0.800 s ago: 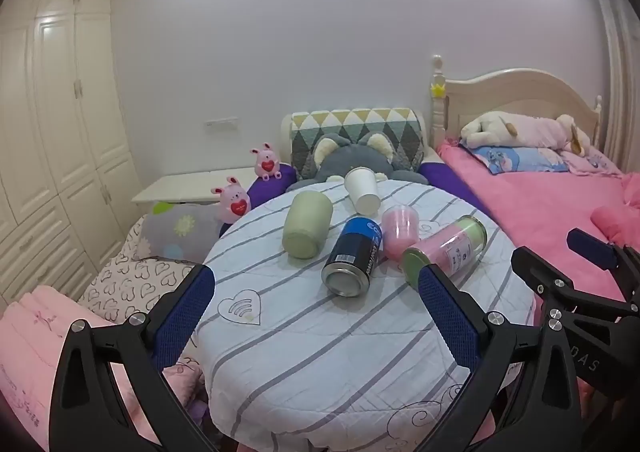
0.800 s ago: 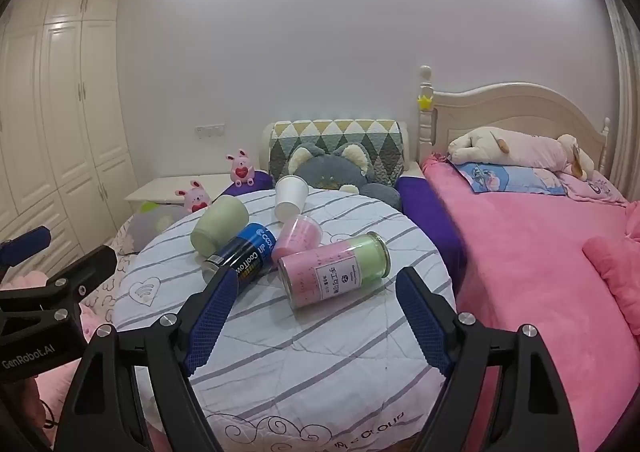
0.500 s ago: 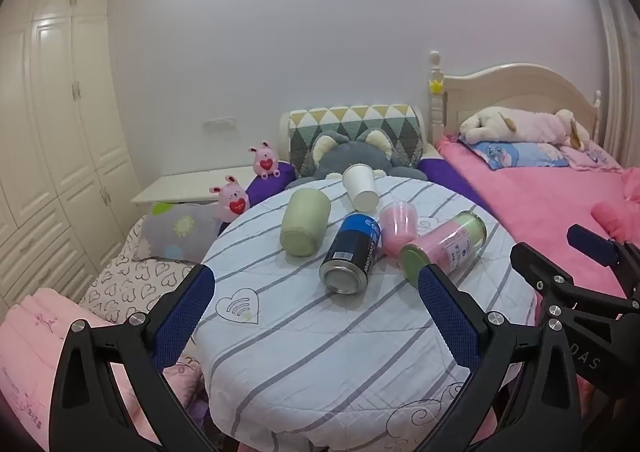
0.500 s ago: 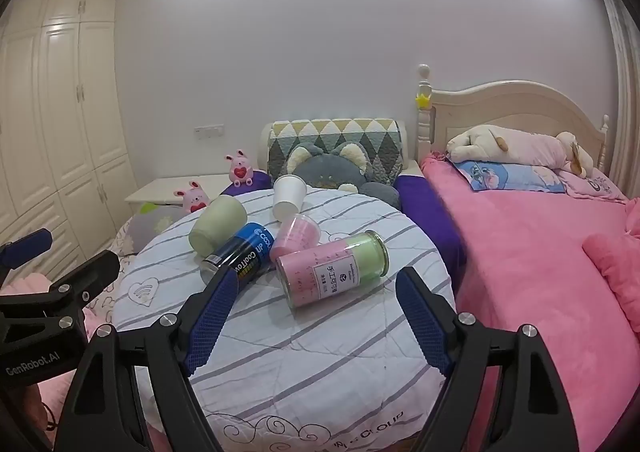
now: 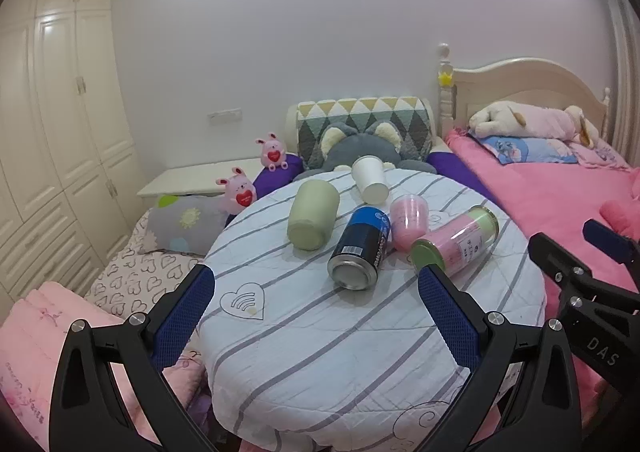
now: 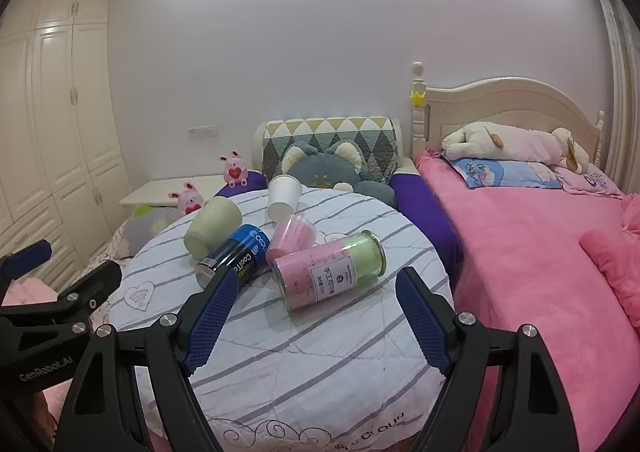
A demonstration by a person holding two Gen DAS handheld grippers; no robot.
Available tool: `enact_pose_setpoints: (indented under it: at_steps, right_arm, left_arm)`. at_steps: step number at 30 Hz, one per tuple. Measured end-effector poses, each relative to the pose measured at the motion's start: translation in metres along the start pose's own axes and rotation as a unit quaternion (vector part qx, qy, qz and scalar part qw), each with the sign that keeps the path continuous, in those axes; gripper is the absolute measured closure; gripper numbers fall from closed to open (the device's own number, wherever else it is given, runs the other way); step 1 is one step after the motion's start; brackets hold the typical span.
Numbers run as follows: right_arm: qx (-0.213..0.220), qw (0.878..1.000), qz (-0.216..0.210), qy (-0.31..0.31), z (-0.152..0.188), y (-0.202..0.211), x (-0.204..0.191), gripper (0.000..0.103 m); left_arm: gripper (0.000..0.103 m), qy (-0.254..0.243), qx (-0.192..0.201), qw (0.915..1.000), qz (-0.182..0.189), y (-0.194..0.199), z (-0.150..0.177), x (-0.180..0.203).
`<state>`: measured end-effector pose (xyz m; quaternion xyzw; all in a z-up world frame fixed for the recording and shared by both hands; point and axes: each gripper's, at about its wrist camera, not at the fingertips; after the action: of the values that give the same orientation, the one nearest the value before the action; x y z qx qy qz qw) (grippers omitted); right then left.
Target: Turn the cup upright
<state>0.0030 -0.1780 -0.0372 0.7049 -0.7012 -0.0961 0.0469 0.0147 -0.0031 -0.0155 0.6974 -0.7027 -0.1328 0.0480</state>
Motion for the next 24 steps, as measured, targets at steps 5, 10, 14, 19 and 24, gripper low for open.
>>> enact_pose_setpoints:
  at_steps: [5,10,14,19,24]
  right_arm:
    - [0.004,1.0,0.001,-0.002,-0.003,-0.001,0.0,0.02]
    - [0.01,1.0,0.002,-0.003,-0.006,0.0,0.001,0.02]
    - [0.01,1.0,-0.001,-0.008,-0.007,-0.001,0.004,0.02]
    - [0.008,1.0,-0.004,-0.009,-0.006,-0.002,0.004,0.02]
    - [0.005,1.0,-0.004,-0.011,-0.005,-0.006,0.005,0.02]
  left_arm:
    - [0.0,-0.007,-0.004,0.9999,-0.008,-0.003,0.001,0.002]
    - [0.0,-0.012,-0.011,0.9998,-0.015,-0.007,0.002,0.004]
    - [0.0,-0.015,-0.014,0.9996,-0.018,-0.01,0.002,0.005]
    - [0.0,-0.019,-0.019,0.9994,-0.021,-0.013,0.003,0.007]
    - [0.0,-0.018,-0.018,0.9994,-0.021,-0.014,0.003,0.007]
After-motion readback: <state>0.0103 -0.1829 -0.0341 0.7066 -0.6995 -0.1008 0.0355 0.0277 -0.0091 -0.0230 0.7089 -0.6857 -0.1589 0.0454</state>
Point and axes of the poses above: each gripper's, at about its wrist camera, not at the fingertips, and y roughly against the way its jaws point, x to its right, z to its underside, and after that the axes turned 14 degrees about x, right-handed
